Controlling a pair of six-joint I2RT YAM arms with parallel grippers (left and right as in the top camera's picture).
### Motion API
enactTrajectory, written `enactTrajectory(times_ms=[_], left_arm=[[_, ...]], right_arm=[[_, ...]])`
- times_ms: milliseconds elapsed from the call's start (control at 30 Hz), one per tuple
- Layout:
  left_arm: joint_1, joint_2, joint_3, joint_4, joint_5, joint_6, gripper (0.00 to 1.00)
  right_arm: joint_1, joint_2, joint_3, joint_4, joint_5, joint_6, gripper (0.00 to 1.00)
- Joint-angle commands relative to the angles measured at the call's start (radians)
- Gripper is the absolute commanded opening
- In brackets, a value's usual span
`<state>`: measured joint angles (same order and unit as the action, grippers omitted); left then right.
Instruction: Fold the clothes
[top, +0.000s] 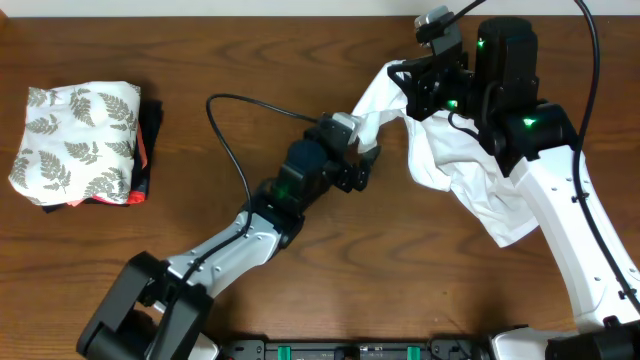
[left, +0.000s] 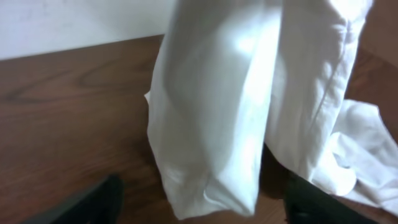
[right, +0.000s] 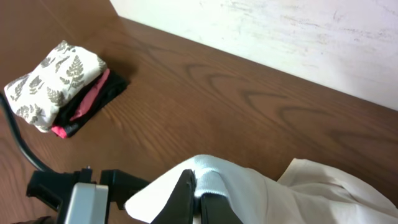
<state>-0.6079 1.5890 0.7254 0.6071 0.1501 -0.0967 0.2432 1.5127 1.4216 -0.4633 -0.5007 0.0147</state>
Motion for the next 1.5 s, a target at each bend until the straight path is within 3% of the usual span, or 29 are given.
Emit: enactTrajectory(times_ms=[0, 267, 467, 533, 567, 800, 1333, 1367, 1400, 1433, 1467], left_arm=[[0.000, 0.028, 0.012, 0.049, -0.032, 0.013, 0.74], [0.003, 0.034, 0.012, 0.099, -0.073, 0.014, 0.50], [0.045, 0.026, 0.012, 0.079, -0.076, 0.043, 0.25], [0.062, 0.016, 0.012, 0.070, -0.076, 0.060, 0.08], [0.071, 0.008, 0.012, 0.060, -0.075, 0.059, 0.06], [0.077, -0.063, 0.012, -0.045, -0.075, 0.059, 0.06], [0.085, -0.110, 0.012, -0.121, -0.090, 0.103, 0.06], [0.085, -0.110, 0.012, -0.122, -0.076, 0.103, 0.08], [0.085, -0.110, 0.012, -0.122, -0.059, 0.103, 0.36], [0.085, -0.110, 0.012, -0.121, -0.044, 0.103, 0.45], [0.085, -0.110, 0.012, -0.121, -0.033, 0.103, 0.45]], right_arm=[[-0.006, -0.011, 0.001, -0.001, -0.028, -0.012, 0.01], [-0.006, -0.011, 0.001, -0.002, -0.035, -0.012, 0.01], [-0.006, -0.011, 0.001, -0.003, -0.035, -0.012, 0.01], [-0.006, -0.011, 0.001, -0.005, -0.034, -0.013, 0.01], [-0.006, -0.011, 0.001, -0.005, -0.034, -0.013, 0.01], [-0.006, -0.011, 0.001, -0.005, -0.034, -0.013, 0.01], [-0.006, -0.011, 0.001, -0.048, -0.035, -0.032, 0.01], [-0.006, -0.011, 0.001, -0.048, -0.035, -0.032, 0.01], [-0.006, -0.011, 0.001, -0.049, -0.036, -0.032, 0.01], [-0.006, -0.011, 0.001, -0.049, -0.042, -0.034, 0.01], [-0.006, -0.011, 0.001, -0.048, -0.058, -0.040, 0.01]])
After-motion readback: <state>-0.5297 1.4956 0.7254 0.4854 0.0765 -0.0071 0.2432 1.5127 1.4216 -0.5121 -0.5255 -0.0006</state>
